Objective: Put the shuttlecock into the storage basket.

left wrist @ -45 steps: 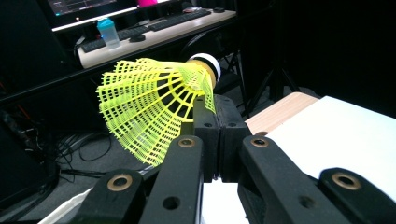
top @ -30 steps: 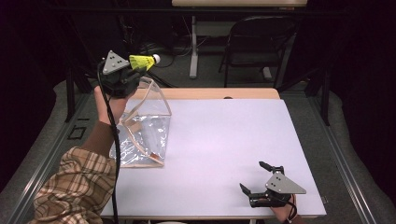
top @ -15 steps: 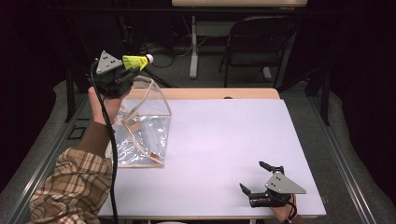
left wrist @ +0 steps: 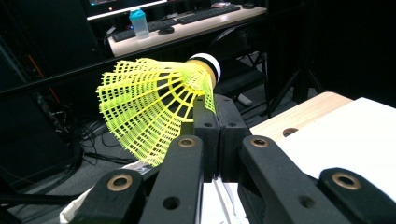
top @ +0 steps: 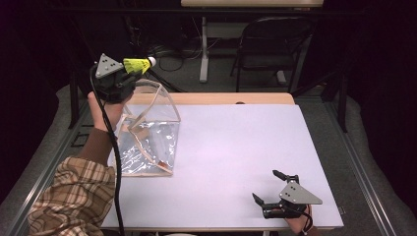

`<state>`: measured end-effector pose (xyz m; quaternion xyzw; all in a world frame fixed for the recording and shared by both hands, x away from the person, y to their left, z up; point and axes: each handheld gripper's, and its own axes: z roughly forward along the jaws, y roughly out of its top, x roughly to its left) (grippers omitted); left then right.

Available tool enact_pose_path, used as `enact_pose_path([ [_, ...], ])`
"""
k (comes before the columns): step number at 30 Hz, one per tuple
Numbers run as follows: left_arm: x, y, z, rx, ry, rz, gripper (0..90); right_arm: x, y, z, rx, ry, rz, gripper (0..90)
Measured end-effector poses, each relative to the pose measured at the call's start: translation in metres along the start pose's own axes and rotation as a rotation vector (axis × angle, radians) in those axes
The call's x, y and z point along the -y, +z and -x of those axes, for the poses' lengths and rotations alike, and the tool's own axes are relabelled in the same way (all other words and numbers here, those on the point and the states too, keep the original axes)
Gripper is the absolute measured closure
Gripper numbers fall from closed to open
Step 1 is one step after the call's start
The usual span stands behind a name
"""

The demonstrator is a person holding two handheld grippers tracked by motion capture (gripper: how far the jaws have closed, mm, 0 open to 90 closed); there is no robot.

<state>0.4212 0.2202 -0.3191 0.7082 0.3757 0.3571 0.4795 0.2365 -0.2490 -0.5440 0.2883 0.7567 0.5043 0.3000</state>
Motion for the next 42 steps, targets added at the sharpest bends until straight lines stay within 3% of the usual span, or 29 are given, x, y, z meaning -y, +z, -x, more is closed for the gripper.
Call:
enact_pose_path([
  [42,0.016,0.002,-0.016,-0.033,-0.041,-0.028,89.3,0.0,0.0,0.0,0.0,-0.002,-0.001,1.8],
])
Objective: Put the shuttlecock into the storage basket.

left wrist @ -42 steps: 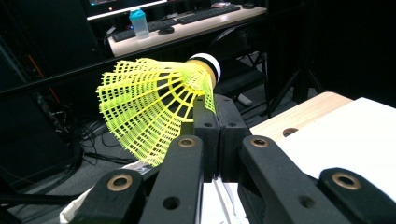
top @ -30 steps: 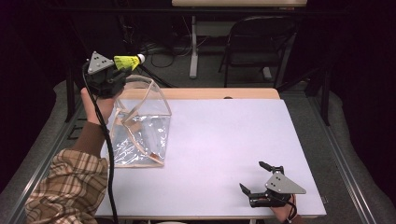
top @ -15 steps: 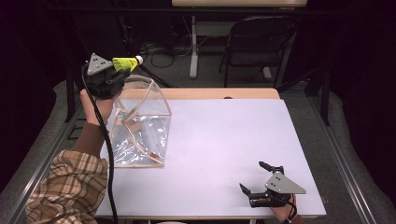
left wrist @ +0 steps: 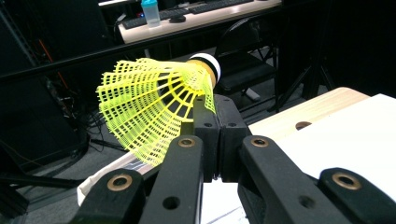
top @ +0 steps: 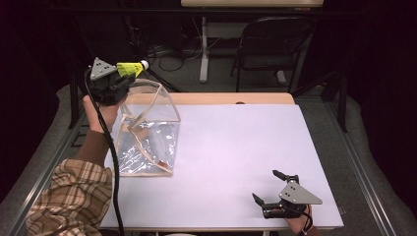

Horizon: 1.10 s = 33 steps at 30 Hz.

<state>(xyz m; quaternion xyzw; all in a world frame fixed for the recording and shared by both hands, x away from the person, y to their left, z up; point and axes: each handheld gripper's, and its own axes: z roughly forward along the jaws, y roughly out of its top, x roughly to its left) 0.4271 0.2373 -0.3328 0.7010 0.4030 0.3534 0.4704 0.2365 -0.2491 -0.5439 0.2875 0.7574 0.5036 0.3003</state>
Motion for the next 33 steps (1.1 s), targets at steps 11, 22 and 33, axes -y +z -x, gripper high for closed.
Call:
enact_pose_path([
  [11,0.008,0.002,-0.002,0.003,-0.006,-0.018,89.2,0.0,0.0,0.0,0.001,-0.007,0.002,1.8],
  [22,0.016,0.005,-0.003,0.006,-0.011,-0.033,89.2,0.0,0.0,0.0,0.001,-0.005,0.002,1.8],
  [33,0.025,0.009,-0.005,0.01,-0.022,-0.056,89.1,0.0,0.0,0.0,0.001,-0.004,0.001,1.9],
])
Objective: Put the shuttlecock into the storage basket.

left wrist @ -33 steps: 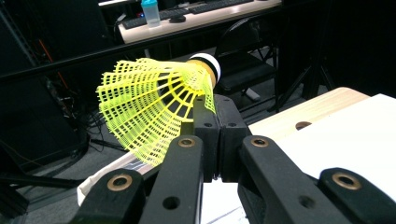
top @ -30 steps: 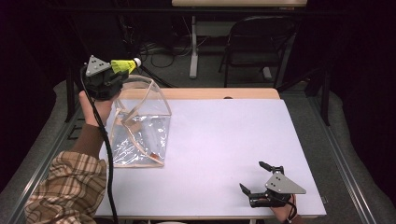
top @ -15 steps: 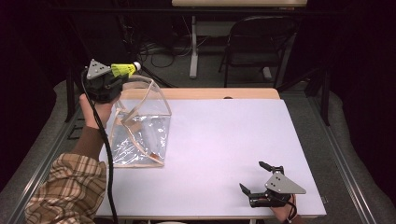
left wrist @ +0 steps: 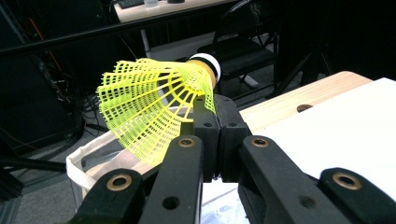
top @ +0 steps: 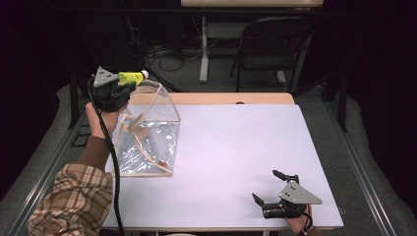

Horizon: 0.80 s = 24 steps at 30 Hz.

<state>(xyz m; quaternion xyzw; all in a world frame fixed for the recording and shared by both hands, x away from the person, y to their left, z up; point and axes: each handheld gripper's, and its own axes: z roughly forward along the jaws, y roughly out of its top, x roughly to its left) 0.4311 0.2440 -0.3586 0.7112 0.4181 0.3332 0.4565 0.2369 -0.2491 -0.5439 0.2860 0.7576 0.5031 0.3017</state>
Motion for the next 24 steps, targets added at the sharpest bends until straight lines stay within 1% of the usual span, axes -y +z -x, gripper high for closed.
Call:
enact_pose_path([
  [24,0.0097,0.0091,-0.0018,0.01,-0.011,-0.037,89.1,0.0,0.0,0.0001,0.0,-0.001,0.0,1.9],
])
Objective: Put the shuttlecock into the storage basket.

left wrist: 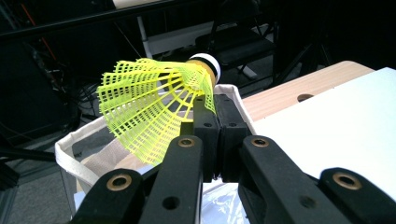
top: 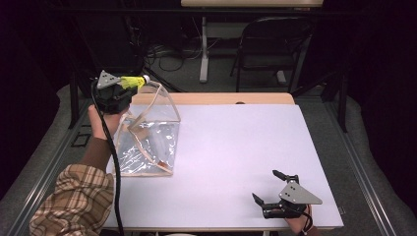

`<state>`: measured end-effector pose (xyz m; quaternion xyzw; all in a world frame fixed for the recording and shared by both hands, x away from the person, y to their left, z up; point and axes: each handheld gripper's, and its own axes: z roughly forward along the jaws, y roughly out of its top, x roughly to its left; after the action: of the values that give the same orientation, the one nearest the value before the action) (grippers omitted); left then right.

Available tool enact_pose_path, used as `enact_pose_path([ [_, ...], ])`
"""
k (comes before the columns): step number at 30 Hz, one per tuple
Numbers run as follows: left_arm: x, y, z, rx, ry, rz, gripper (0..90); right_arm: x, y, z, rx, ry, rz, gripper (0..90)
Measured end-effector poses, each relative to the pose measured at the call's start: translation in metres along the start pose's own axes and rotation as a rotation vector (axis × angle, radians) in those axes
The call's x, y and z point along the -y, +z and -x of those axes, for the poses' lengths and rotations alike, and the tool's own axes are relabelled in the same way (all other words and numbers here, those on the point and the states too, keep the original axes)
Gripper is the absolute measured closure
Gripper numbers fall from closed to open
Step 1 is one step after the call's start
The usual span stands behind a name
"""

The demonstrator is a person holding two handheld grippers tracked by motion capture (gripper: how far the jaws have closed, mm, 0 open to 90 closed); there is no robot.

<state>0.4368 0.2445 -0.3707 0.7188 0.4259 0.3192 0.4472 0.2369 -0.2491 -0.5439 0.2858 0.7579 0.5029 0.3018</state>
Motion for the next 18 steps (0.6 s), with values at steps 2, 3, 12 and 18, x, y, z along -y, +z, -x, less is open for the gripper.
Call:
enact_pose_path([
  [2,0.0003,0.0005,0.0,0.002,0.0,-0.006,89.0,-0.0001,0.0,-0.0001,0.0,0.0,0.0,1.9],
  [3,0.0005,0.0006,0.0001,0.002,0.0,-0.006,89.1,0.0,0.0,-0.0001,0.0,0.0,0.0,1.9],
  [12,0.0023,0.0035,0.0008,0.009,0.008,-0.028,89.0,-0.0001,0.0,0.0,0.0,-0.001,0.001,1.9],
  [18,0.0046,0.0065,0.0006,0.016,0.001,-0.038,88.9,0.0,0.0,0.0,0.0,-0.001,0.0,1.9],
])
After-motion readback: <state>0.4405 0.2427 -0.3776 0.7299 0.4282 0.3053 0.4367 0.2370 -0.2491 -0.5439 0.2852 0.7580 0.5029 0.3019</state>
